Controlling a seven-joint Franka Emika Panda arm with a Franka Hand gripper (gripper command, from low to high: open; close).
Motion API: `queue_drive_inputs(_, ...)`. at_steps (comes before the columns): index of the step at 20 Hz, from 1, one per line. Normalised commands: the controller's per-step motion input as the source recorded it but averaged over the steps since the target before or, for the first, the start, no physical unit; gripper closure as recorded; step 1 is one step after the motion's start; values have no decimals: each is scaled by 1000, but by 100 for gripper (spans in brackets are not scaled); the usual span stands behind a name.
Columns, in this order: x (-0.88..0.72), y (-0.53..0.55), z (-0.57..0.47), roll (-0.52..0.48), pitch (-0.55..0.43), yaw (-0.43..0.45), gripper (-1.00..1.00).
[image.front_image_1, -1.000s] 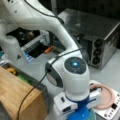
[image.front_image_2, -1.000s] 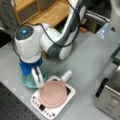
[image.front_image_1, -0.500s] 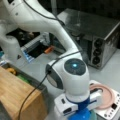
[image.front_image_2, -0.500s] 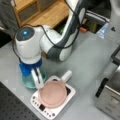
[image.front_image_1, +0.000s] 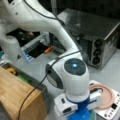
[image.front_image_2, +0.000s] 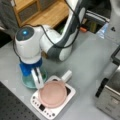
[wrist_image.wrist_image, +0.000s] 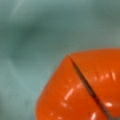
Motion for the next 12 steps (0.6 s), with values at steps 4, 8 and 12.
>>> queue_drive_inputs(4, 26, -116, 155, 169, 104, -289, -100)
queue_drive_inputs(8, 37, -134, 138, 142, 100, -210, -100)
queue_drive_inputs(12, 45, -130, 118, 146, 97, -184, -100)
